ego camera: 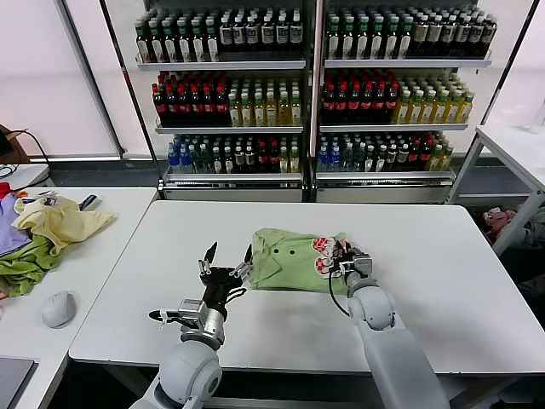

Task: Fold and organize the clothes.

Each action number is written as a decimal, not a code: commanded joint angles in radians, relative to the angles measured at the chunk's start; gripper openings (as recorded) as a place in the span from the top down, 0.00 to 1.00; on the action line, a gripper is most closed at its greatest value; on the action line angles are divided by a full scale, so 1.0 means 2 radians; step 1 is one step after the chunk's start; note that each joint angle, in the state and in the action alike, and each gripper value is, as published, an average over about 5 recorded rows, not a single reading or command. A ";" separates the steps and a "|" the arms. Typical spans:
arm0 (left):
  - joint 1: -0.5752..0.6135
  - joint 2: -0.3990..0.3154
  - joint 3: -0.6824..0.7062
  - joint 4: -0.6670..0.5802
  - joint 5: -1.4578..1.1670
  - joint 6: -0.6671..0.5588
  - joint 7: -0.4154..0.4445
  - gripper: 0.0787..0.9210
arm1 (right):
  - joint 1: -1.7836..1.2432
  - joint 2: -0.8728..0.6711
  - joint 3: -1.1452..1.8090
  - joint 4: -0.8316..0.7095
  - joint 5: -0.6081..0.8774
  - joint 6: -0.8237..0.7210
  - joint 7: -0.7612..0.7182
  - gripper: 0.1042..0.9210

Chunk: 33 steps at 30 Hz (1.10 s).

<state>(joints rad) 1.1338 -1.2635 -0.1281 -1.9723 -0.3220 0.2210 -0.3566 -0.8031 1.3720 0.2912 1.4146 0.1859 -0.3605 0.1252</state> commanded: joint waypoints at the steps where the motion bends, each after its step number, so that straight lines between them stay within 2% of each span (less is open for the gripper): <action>1: -0.009 0.006 0.005 0.000 0.011 -0.002 0.002 0.12 | -0.043 -0.028 0.031 0.059 -0.037 0.099 -0.030 0.73; 10: -0.002 0.023 0.000 -0.011 0.015 0.000 0.006 0.12 | -0.151 -0.027 0.080 0.149 -0.061 0.185 -0.018 0.44; 18: 0.013 0.017 -0.012 -0.022 0.029 0.006 0.020 0.12 | -0.225 -0.031 0.107 0.243 -0.042 0.191 -0.010 0.16; 24: 0.033 0.019 -0.024 -0.041 0.031 0.012 0.034 0.12 | -0.287 -0.041 0.129 0.321 -0.021 0.185 -0.005 0.12; 33: 0.054 0.011 -0.052 -0.059 0.036 0.031 0.065 0.12 | -0.334 -0.047 0.126 0.333 -0.012 0.193 0.010 0.12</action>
<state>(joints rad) 1.2005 -1.2359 -0.1864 -2.0523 -0.2595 0.2524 -0.2765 -1.3070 1.2918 0.5170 1.9486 0.1368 -0.0091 0.1245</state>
